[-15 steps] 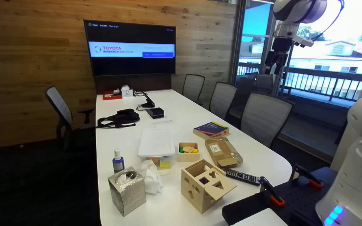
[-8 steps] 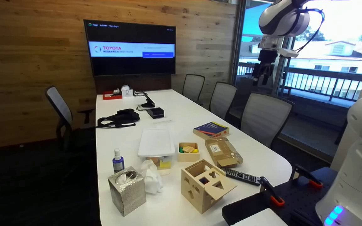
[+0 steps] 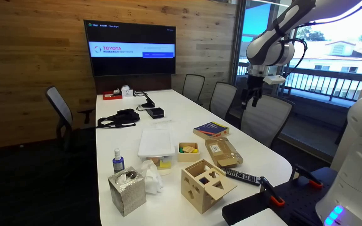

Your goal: Move the grey remote to the right

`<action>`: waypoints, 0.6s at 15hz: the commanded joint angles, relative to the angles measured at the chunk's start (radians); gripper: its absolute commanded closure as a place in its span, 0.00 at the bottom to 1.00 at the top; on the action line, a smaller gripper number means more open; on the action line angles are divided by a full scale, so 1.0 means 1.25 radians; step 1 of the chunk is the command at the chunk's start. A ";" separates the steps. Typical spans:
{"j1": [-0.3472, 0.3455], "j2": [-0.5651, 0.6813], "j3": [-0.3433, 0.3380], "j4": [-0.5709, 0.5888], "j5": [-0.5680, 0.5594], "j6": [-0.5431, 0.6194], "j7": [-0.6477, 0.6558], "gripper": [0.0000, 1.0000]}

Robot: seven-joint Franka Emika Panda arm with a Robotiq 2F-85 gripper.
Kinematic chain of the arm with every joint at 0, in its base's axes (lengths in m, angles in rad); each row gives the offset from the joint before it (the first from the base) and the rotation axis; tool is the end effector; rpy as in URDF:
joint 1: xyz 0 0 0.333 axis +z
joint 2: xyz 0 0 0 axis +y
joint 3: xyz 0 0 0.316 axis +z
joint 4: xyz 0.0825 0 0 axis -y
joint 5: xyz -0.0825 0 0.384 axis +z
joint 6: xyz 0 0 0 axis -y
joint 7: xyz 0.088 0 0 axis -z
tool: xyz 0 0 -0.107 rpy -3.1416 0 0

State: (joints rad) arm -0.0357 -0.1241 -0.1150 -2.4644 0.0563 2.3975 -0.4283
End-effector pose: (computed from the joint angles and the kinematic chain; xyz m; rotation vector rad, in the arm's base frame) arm 0.4647 -0.0699 0.3467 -3.0826 -0.3681 -0.1072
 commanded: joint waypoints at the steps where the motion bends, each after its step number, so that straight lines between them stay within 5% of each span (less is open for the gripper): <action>1: 0.013 0.046 0.007 -0.044 0.069 0.087 -0.027 0.00; 9: 0.003 0.197 0.072 -0.100 0.292 0.238 -0.076 0.00</action>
State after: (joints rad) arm -0.0172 0.0596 -0.0629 -2.5782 0.3261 2.6334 -0.4974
